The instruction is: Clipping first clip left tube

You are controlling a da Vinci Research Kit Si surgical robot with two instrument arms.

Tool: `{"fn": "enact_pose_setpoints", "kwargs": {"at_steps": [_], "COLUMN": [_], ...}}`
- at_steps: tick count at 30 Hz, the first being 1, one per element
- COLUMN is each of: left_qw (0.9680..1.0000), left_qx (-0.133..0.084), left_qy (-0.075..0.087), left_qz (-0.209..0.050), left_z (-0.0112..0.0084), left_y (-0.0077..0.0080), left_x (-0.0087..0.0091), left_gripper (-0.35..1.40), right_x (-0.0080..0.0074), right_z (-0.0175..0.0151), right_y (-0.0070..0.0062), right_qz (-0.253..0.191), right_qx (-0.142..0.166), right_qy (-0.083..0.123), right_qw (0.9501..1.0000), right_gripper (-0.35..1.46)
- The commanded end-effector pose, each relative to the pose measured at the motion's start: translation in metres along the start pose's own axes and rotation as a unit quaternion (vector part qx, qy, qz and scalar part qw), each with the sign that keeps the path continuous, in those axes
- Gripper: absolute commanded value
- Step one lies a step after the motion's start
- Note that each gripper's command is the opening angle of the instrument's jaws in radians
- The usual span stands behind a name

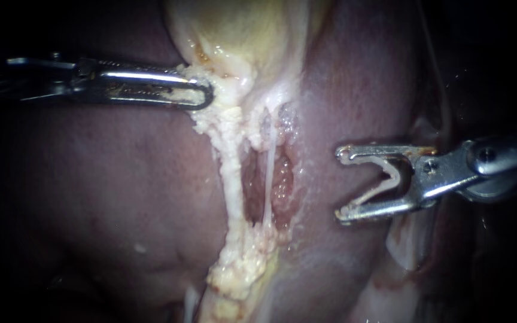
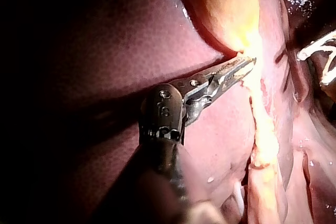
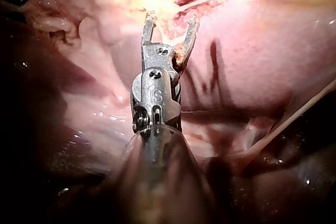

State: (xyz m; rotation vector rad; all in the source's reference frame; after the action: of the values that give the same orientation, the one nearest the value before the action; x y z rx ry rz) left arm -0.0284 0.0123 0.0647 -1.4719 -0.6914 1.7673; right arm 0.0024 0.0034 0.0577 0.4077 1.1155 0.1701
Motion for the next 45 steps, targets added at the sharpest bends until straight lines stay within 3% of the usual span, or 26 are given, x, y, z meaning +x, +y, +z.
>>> {"fn": "enact_pose_setpoints", "kwargs": {"at_steps": [1,6,10,13,24,29,37,45], "left_qw": [1.0000,1.0000,0.9998,0.9996,0.9995,0.9995,0.9994,0.9994], "left_qx": [-0.001,-0.002,0.008,0.014,0.019,0.019,0.021,0.020], "left_qy": [-0.001,-0.001,0.018,0.026,0.027,0.027,0.027,0.027], "left_qz": [0.000,-0.008,-0.005,-0.005,-0.001,-0.001,-0.001,-0.001], "left_z": [-0.0003,-0.0030,-0.0066,-0.0084,-0.0081,-0.0081,-0.0081,-0.0080], "left_y": [0.0000,0.0002,0.0004,0.0002,0.0002,0.0002,0.0002,0.0004], "left_x": [0.0002,0.0027,0.0061,0.0076,0.0072,0.0071,0.0071,0.0071], "left_gripper": [-0.35,-0.35,-0.35,-0.35,-0.35,-0.35,-0.35,-0.35], "right_x": [0.0000,-0.0001,-0.0001,0.0000,0.0017,0.0021,0.0011,-0.0006], "right_z": [0.0000,0.0000,0.0000,0.0000,0.0033,0.0071,0.0143,0.0187], "right_y": [0.0000,-0.0001,-0.0002,-0.0002,-0.0005,-0.0005,-0.0005,0.0006], "right_qz": [0.000,-0.003,-0.003,-0.003,0.021,0.038,0.056,0.060], "right_qx": [0.000,0.000,0.000,0.000,-0.006,0.016,0.039,0.039], "right_qy": [0.000,0.000,0.000,0.000,-0.001,0.002,0.001,-0.002], "right_qw": [1.0000,1.0000,1.0000,1.0000,0.9998,0.9991,0.9977,0.9974], "right_gripper": [0.49,0.49,0.49,0.49,0.49,0.48,0.47,0.47]}}
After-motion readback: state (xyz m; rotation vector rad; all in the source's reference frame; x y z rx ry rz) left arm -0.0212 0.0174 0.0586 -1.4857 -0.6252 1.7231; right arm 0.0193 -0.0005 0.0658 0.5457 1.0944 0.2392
